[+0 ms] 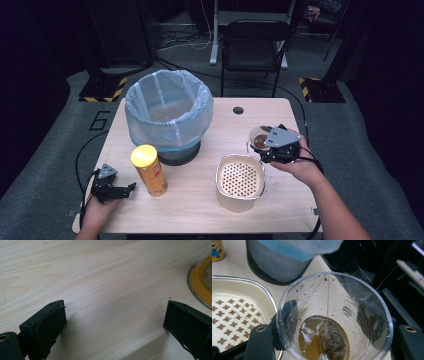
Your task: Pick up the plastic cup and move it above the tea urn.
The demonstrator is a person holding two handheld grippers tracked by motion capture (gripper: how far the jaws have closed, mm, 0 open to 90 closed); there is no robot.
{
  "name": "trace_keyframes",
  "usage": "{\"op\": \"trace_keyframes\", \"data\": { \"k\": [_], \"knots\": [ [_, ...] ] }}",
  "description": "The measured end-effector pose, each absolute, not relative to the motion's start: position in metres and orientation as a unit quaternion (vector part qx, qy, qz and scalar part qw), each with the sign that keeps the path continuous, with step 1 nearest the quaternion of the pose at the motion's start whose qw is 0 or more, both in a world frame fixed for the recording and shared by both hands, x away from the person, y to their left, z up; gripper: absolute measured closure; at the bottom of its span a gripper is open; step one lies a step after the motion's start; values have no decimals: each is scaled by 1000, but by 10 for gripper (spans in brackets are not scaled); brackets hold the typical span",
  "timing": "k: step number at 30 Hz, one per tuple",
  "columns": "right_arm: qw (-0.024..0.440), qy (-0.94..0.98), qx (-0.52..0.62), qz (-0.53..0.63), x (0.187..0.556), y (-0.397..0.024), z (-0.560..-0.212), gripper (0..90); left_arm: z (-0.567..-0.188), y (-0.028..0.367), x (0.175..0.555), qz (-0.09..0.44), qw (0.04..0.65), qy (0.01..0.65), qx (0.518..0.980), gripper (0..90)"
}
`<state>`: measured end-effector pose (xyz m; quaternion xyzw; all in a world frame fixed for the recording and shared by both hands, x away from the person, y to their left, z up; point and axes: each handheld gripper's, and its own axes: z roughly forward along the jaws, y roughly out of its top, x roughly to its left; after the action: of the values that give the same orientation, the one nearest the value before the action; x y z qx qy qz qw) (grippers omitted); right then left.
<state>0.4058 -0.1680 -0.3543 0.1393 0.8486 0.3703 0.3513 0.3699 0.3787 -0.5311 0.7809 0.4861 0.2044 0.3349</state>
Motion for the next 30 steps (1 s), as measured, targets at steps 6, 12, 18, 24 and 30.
{"op": "trace_keyframes", "data": {
  "k": [6,12,18,24,30],
  "knots": [
    [378,847,87,363,392,-158,-349,330,-531,379,370,204,335,486,781,41],
    [383,847,67,363,387,-154,-349,330,-531,379,370,204,335,486,781,41],
    [388,848,53,358,384,-152,-352,330,-531,379,370,204,335,486,781,41],
    [409,852,25,325,378,-146,-358,332,-531,379,370,204,335,486,781,41],
    [446,850,-17,279,366,-138,-366,337,-531,379,370,205,335,486,781,41]
  ]
}}
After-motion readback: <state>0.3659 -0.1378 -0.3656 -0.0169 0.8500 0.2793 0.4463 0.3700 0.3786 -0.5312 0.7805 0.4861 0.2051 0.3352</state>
